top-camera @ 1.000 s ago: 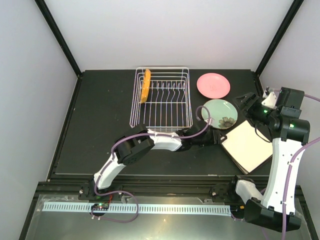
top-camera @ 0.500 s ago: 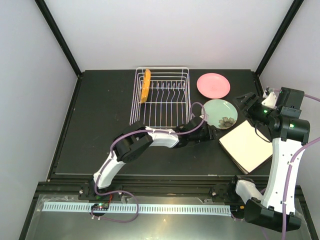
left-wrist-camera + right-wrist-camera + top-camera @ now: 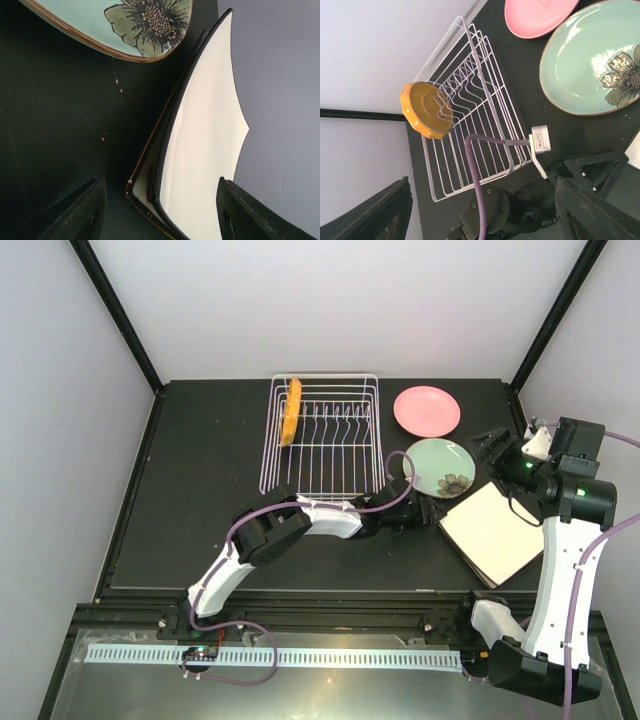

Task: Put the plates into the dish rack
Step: Pick up the plate at the center of the board.

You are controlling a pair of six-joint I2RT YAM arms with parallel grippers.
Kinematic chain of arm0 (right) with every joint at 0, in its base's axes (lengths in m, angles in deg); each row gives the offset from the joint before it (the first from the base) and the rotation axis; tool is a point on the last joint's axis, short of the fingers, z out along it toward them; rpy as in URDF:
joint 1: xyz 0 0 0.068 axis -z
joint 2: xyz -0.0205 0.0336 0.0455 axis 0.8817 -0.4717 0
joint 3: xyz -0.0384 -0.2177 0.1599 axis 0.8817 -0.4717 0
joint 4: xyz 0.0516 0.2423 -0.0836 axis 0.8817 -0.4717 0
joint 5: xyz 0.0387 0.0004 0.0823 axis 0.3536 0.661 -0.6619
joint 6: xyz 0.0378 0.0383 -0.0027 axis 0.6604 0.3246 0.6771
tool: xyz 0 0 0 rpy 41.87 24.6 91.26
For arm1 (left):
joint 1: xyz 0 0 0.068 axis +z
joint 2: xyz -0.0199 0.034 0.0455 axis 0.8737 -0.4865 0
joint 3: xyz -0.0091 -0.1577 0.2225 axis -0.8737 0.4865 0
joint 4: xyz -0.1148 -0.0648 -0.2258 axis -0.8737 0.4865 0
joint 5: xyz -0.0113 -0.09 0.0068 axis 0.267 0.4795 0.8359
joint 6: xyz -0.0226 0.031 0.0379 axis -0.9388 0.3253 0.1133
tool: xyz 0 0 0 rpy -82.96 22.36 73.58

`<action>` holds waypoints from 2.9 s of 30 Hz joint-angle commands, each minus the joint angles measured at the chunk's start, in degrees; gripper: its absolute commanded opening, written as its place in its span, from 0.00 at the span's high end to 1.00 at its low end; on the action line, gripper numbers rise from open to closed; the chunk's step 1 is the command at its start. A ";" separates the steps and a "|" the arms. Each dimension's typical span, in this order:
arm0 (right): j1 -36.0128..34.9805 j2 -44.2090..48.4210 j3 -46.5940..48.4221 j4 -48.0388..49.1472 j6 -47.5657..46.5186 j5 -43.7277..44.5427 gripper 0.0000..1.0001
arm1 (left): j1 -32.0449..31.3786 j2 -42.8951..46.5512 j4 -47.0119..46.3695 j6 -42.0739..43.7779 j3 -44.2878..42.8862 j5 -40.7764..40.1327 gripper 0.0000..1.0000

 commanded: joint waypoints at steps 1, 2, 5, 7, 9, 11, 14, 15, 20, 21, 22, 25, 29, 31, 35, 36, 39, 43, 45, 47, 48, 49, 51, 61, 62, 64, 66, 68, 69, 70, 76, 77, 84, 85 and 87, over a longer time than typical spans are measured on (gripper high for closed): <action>0.38 1.18 -1.66 1.12 -0.08 0.86 0.21 | -0.49 -0.67 0.21 -1.08 -2.75 1.32 0.38; 0.42 1.29 -1.83 1.15 -0.01 0.86 0.21 | -0.49 -0.68 0.27 -1.06 -3.00 1.44 0.37; 0.38 1.54 -2.12 1.18 -0.05 1.07 0.20 | -0.57 -0.90 0.41 -1.31 -3.42 1.89 0.37; 0.44 1.55 -2.12 1.02 -0.15 1.25 0.20 | -0.65 -0.97 0.28 -1.49 -3.47 2.13 0.37; 0.38 1.68 -2.13 0.87 -0.25 1.47 0.20 | -0.82 -0.98 0.45 -1.58 -3.63 2.23 0.37; 0.42 1.70 -2.12 0.80 -0.29 1.39 0.20 | -0.92 -1.29 0.60 -1.59 -4.08 2.36 0.37; 0.40 1.79 -1.89 0.59 -0.38 1.56 0.20 | -1.06 -2.36 0.46 -2.05 -4.72 2.88 0.37; 0.39 1.74 -1.78 0.49 -0.34 1.57 0.20 | -1.10 -2.62 0.24 -2.20 -4.88 2.91 0.37; 0.39 1.82 -1.98 0.37 -0.51 1.65 0.20 | -1.48 -4.20 0.30 -2.46 -7.39 3.47 0.37; 0.38 1.88 -2.03 0.31 -0.56 1.58 0.20 | -1.60 -4.37 0.60 -2.52 -8.12 3.52 0.37; 0.38 1.89 -2.09 0.34 -0.60 1.57 0.20 | -1.75 -4.56 0.65 -2.60 -8.50 3.48 0.37; 0.40 1.91 -2.01 0.15 -0.77 1.74 0.20 | -2.06 -5.30 0.78 -2.87 -9.29 3.96 0.38; 0.40 1.90 -2.18 0.00 -1.08 1.98 0.20 | -2.16 -4.78 1.22 -2.53 -9.10 3.98 0.39; 0.38 2.02 -2.53 0.07 -1.06 2.09 0.20 | -2.16 -4.69 1.25 -2.53 -9.08 4.20 0.40; 0.38 2.03 -2.98 0.21 -1.04 2.01 0.20 | -2.15 -5.44 0.79 -3.35 -9.07 5.49 0.43; 0.38 1.96 -3.00 0.29 -1.04 2.00 0.20 | -2.16 -5.63 0.57 -3.52 -9.11 5.99 0.45; 0.38 1.93 -3.13 0.30 -1.04 2.09 0.20 | -2.16 -6.38 0.09 -3.82 -9.38 7.85 0.52; 0.43 2.05 -3.64 0.56 -0.96 2.18 0.20 | -1.82 -7.61 1.54 -3.61 -10.81 10.26 0.53; 0.38 1.96 -3.79 0.69 -0.91 2.10 0.20 | -1.68 -7.95 2.79 -3.27 -11.28 10.87 0.53; 0.38 1.85 -3.79 0.75 -0.87 2.09 0.20 | -1.51 -7.92 3.95 -2.94 -11.40 11.08 0.53; 0.38 1.87 -3.79 0.72 -0.78 2.02 0.20 | -1.46 -7.83 4.21 -2.80 -11.30 11.07 0.54; 0.40 1.90 -3.86 0.76 -0.78 2.01 0.20 | -1.34 -7.77 4.57 -2.71 -11.25 10.94 0.55; 0.42 1.75 -3.94 0.80 -0.70 2.01 0.20 | -1.13 -7.61 4.76 -2.41 -11.32 10.80 0.59; 0.39 2.25 -4.42 0.71 -0.87 2.18 0.20 | -0.36 -8.06 5.08 -2.55 -11.04 11.07 0.77; 0.38 2.31 -4.45 0.70 -0.87 2.18 0.20 | -0.32 -8.05 5.21 -2.46 -11.04 11.08 0.79; 0.43 2.49 -4.61 0.61 -0.91 2.18 0.20 | -0.23 -7.96 5.32 -2.36 -10.91 11.08 0.83; 0.40 2.80 -4.97 0.61 -0.93 2.18 0.20 | -0.07 -7.90 5.68 -2.03 -10.85 10.93 0.87; 0.40 3.04 -5.21 0.58 -1.03 2.18 0.20 | 0.00 -7.70 6.11 -1.67 -10.73 10.60 0.92; 0.41 3.12 -5.40 0.65 -1.04 2.16 0.20 | 0.03 -7.47 6.16 -1.53 -10.61 10.49 0.94; 0.38 3.21 -5.53 0.69 -1.04 2.03 0.20 | 0.10 -7.17 6.20 -1.48 -10.42 10.35 0.96; 0.38 3.83 -5.81 0.24 -1.77 2.89 0.20 | 0.68 -5.49 7.54 -0.83 -9.85 10.46 0.98; 0.40 3.88 -5.81 0.14 -2.00 3.07 0.20 | 0.84 -5.19 7.93 -0.90 -9.81 10.65 0.98; 0.38 6.10 -6.99 0.22 -3.33 3.98 0.20 | 2.98 -1.15 6.38 -1.42 -5.33 13.04 0.99; 0.45 6.43 -7.54 0.50 -3.26 3.90 0.20 | 3.35 -0.55 5.24 -1.31 -4.40 13.55 0.98; 0.40 6.79 -7.99 1.00 -3.19 3.53 0.20 | 4.06 0.60 3.27 -1.01 -2.94 14.80 0.98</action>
